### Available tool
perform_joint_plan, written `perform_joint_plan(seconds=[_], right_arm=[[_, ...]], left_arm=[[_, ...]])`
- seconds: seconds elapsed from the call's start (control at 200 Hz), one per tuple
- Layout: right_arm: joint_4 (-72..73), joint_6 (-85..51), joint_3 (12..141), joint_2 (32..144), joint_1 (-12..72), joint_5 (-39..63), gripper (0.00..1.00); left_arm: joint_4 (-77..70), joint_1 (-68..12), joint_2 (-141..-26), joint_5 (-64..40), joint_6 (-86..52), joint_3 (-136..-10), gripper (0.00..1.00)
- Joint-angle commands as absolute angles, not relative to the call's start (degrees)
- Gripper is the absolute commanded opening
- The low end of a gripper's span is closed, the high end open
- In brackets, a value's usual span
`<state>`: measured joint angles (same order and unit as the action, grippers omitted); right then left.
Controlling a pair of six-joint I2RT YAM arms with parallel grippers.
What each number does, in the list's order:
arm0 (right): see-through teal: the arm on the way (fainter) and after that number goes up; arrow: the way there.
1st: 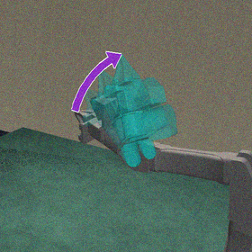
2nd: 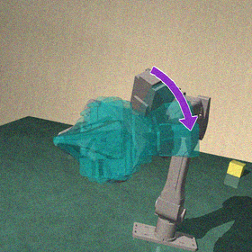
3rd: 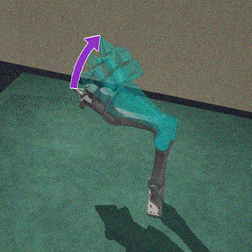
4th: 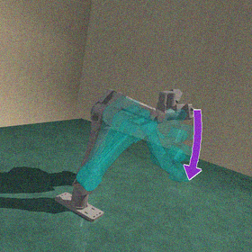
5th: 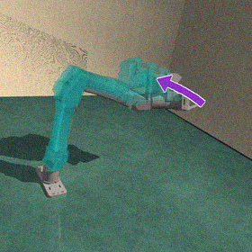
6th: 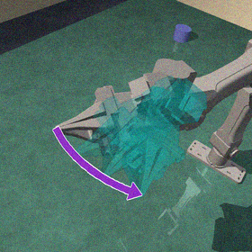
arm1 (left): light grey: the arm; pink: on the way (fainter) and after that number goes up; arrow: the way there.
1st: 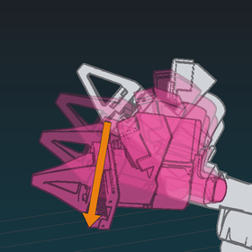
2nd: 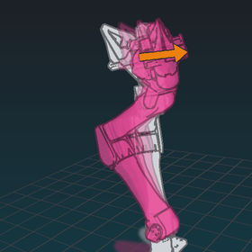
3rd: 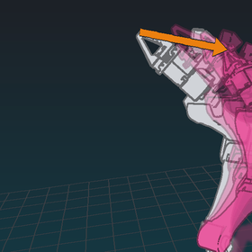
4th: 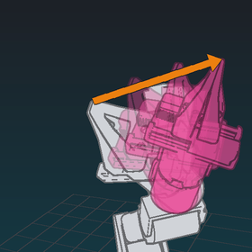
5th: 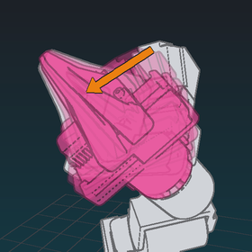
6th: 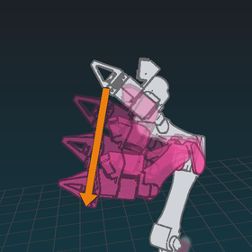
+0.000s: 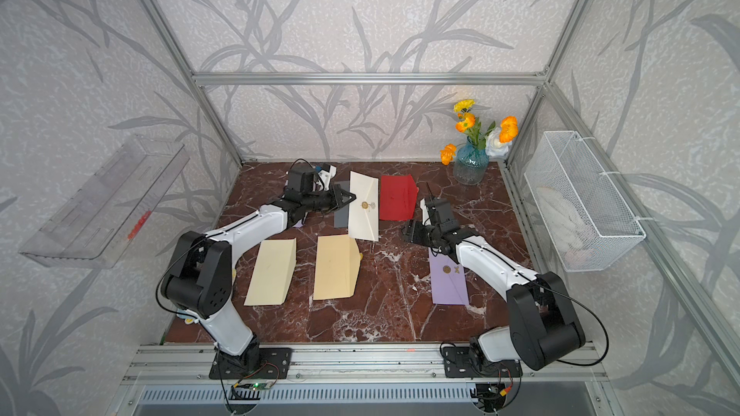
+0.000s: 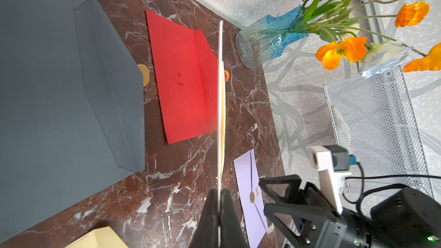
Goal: Open the envelope
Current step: Adjust the envelope.
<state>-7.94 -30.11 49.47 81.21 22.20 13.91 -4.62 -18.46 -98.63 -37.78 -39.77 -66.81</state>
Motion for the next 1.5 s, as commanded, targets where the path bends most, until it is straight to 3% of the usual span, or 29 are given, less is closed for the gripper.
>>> perform_joint_plan(seconds=[0.0, 0.285, 0.685, 0.78, 0.925, 1.06, 1.205, 1.495], right_arm=[[-7.00, -25.95, 54.89, 83.42, 25.29, 12.33, 0.76], [-10.45, -19.81, 65.64, 89.94, 34.22, 1.81, 0.77], [-11.66, -10.54, 69.17, 90.26, 41.01, -7.27, 0.77], [-10.32, -14.85, 68.15, 90.03, 40.91, -9.59, 0.77], [2.95, -25.97, 60.65, 86.25, 32.51, 9.81, 0.77], [16.97, -35.89, 56.22, 86.77, 24.82, 27.86, 0.65], [18.14, -36.19, 58.35, 89.28, 23.38, 38.17, 0.56], [22.48, -39.86, 60.60, 94.21, 23.44, 50.63, 0.56]], left_arm=[[-7.70, -18.11, -95.77, -38.72, -40.96, -64.52, 0.00], [-6.93, -18.11, -91.08, -36.95, -42.21, -61.90, 0.00], [-4.28, -17.91, -85.14, -33.99, -41.22, -59.86, 0.00], [-4.95, -17.84, -83.67, -34.15, -40.86, -59.17, 0.00], [-5.30, -16.96, -80.36, -34.33, -39.56, -55.68, 0.00], [-18.34, -13.98, -78.44, -39.17, -43.85, -47.63, 0.00], [-30.77, -12.57, -78.66, -44.91, -46.76, -42.95, 0.00], [-40.86, -12.57, -79.30, -53.09, -48.04, -43.13, 0.00]])
